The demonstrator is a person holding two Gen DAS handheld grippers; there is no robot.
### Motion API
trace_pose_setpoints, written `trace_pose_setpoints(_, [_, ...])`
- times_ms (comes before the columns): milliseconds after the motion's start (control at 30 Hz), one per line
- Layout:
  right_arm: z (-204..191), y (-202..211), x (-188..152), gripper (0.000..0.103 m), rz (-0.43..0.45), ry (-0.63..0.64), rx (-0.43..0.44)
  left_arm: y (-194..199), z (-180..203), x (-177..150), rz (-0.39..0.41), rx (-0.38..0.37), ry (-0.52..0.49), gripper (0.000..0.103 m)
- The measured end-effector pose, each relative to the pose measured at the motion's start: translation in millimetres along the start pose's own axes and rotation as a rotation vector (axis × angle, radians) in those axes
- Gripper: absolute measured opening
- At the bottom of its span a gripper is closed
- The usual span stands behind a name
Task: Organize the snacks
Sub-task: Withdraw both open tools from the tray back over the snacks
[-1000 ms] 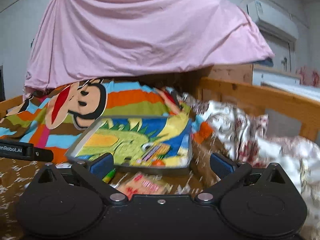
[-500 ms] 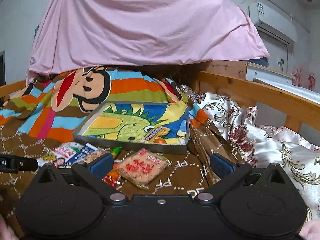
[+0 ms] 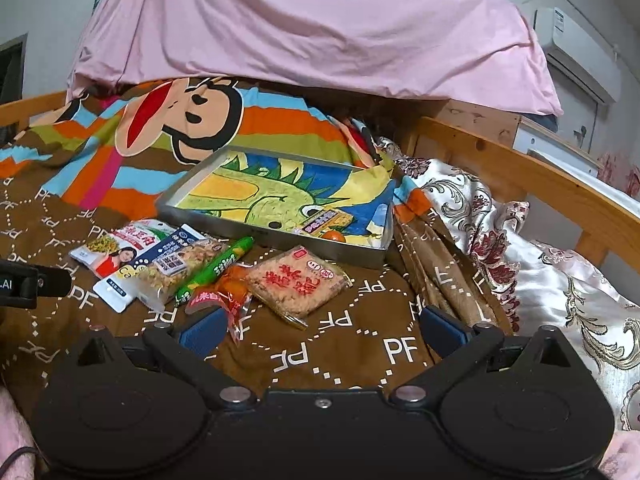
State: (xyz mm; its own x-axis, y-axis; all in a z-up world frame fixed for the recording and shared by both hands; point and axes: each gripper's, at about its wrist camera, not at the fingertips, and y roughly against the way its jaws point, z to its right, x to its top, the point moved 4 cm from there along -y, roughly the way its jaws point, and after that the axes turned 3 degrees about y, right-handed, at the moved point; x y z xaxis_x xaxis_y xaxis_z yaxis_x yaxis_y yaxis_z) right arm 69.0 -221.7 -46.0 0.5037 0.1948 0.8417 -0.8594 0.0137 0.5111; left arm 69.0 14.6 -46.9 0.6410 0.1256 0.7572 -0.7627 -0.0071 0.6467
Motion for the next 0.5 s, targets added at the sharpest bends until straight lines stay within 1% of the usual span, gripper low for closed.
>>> trace_pose_setpoints(133, [-1.6,-3.2,-0.9,0.102,-0.017,0.007,0.013,-1.1,0.5,-0.6,-0.002,0.008,-0.008,0.102])
trace_pose_setpoints(333, [-7.1,-9.0,-2.2,0.102,-0.042,0.028,0.032,-5.8,-0.8,-1.5,-0.024,0.042,-0.011,0.102])
trace_pose_setpoints(500, [-11.7,-10.0,-2.7,0.102,-0.046,0.052,0.043,-8.8,0.0,-2.5,-0.037,0.055,-0.022,0.102])
